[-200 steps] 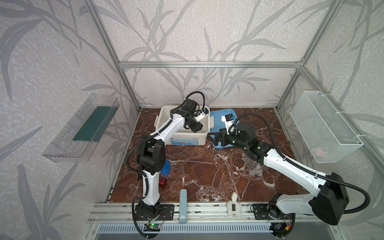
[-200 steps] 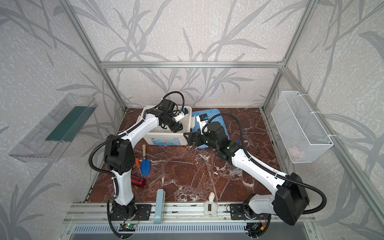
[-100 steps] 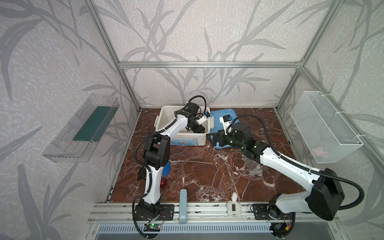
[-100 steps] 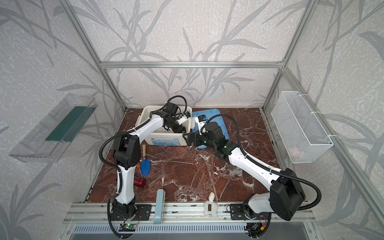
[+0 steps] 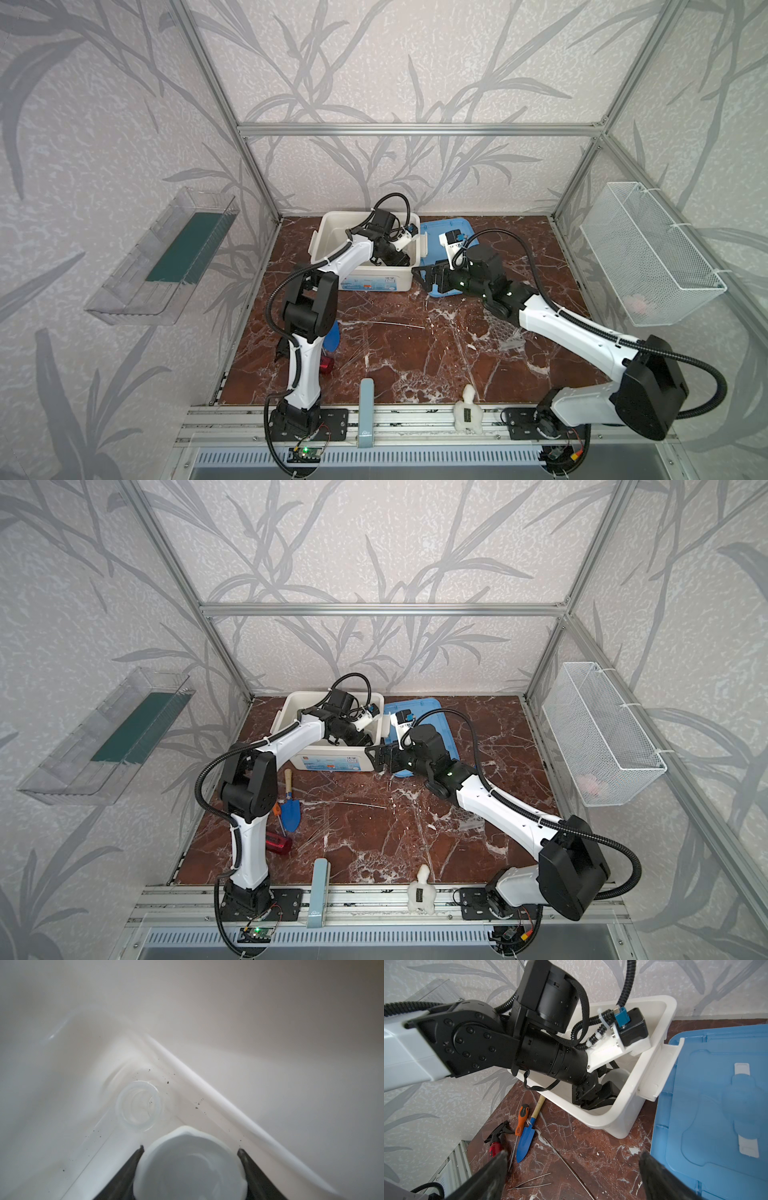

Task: Organize the chemistry lab equipment
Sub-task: 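Lower the porcelain dish into the bin and open the left gripper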

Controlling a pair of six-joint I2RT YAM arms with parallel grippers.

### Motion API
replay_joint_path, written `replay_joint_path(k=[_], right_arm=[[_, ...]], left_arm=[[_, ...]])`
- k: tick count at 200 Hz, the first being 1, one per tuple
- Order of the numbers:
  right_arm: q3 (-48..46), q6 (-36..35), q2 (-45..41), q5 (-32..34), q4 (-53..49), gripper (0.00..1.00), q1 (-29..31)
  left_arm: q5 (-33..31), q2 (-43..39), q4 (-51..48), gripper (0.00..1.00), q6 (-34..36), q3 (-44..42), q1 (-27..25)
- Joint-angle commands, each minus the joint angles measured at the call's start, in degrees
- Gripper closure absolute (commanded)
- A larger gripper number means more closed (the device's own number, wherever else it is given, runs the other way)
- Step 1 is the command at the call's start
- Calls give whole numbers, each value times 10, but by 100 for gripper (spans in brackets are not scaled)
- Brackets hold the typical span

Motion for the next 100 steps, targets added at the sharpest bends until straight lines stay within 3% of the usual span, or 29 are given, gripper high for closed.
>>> replay_joint_path(k=[1, 36, 65, 100], right_arm=[[-8, 8, 5, -4, 23, 3, 3], [-9, 10, 7, -5, 25, 3, 3], [-9, 9, 8, -7, 25, 3, 3], [-8, 13, 12, -7, 26, 3, 3]], left_arm=[[-21, -17, -27, 49, 18, -14, 11], [-49, 7, -59, 49, 26, -1, 16], [-9, 17, -66, 48, 37, 6, 17], [-7, 51, -114, 44, 41, 37, 15]])
